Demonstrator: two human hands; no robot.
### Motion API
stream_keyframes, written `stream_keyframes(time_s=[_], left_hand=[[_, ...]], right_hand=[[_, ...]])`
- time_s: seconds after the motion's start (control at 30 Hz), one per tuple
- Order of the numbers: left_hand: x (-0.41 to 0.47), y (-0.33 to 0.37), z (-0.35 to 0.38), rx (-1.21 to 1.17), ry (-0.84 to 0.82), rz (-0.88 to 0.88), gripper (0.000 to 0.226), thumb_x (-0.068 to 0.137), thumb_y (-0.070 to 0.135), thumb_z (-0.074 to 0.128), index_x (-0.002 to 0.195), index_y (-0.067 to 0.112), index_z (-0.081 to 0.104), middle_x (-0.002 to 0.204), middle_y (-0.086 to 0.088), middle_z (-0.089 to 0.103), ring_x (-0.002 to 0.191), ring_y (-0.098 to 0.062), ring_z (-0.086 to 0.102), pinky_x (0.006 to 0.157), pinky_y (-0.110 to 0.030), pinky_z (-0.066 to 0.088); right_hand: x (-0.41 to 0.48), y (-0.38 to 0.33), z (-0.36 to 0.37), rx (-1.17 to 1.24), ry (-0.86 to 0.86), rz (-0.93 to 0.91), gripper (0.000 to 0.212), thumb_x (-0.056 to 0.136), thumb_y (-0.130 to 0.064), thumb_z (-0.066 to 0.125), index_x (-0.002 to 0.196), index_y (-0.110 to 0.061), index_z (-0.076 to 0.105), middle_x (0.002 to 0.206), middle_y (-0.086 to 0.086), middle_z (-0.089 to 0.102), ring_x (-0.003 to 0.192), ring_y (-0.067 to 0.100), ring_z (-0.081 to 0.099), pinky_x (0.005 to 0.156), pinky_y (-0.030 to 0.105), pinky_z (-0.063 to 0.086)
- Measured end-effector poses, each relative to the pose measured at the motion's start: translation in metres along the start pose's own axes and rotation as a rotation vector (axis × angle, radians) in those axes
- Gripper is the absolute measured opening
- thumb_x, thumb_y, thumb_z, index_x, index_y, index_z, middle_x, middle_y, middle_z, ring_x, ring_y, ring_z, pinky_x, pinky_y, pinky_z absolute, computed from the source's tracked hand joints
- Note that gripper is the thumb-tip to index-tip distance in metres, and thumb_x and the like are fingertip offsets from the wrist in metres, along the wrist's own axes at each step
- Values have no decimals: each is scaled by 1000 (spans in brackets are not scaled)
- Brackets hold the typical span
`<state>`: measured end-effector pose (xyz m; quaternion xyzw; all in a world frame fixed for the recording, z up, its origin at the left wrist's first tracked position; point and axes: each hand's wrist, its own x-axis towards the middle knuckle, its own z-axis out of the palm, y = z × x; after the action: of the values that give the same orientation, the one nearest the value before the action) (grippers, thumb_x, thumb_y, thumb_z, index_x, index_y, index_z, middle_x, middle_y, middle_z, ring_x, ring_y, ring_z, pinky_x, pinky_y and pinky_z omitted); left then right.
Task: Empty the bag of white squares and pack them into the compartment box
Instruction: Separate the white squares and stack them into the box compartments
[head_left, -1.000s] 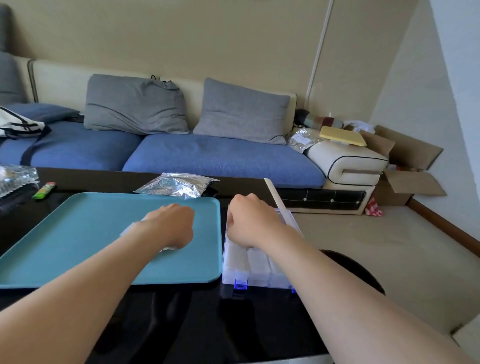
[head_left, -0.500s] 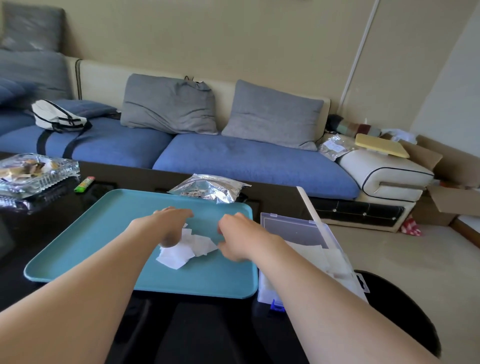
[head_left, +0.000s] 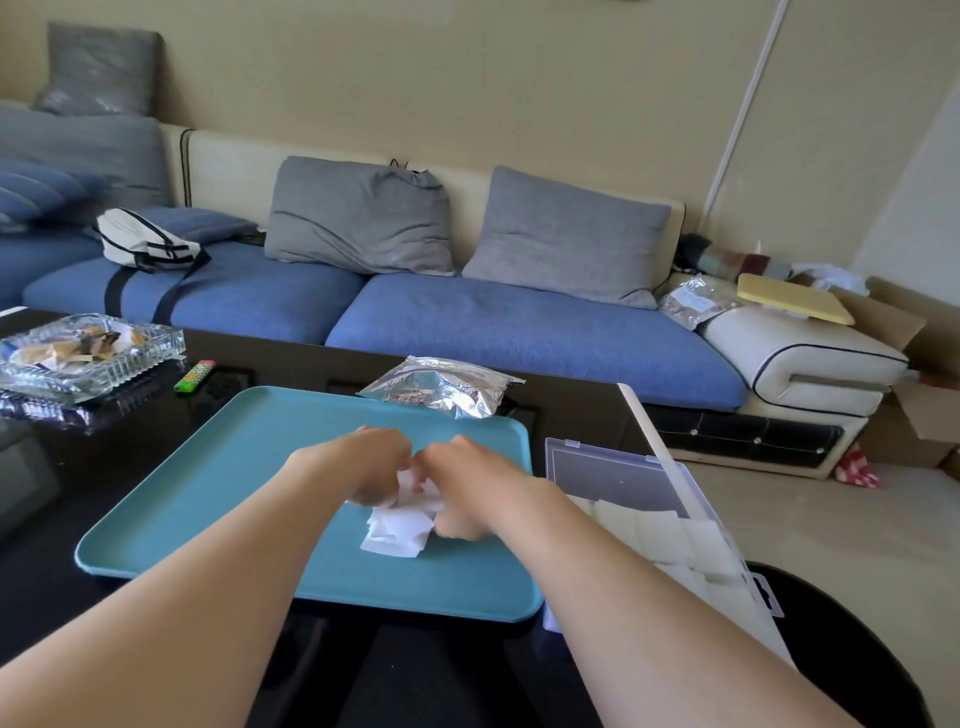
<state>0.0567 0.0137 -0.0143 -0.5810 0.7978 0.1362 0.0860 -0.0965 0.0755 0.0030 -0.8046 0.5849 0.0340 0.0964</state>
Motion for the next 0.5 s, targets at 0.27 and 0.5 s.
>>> stream_keyframes(time_s=[0.27,0.5], left_hand=[[-6,7,-9,-177,209,51,21,102,27,54,115,18,67,118,-3,64,104,-23,57,82,-31,43],[-13,20,-19,-537,339,164,20,100,11,52,90,19,67,84,2,69,77,-20,61,62,-24,49]], right_hand=[[-12,16,-8,160,42,124,37,97,-14,55,132,-15,45,122,11,51,99,32,56,73,38,43],[-10,35,-14,704,156,181,17,84,-11,59,99,-17,65,80,1,77,59,13,66,60,27,46]])
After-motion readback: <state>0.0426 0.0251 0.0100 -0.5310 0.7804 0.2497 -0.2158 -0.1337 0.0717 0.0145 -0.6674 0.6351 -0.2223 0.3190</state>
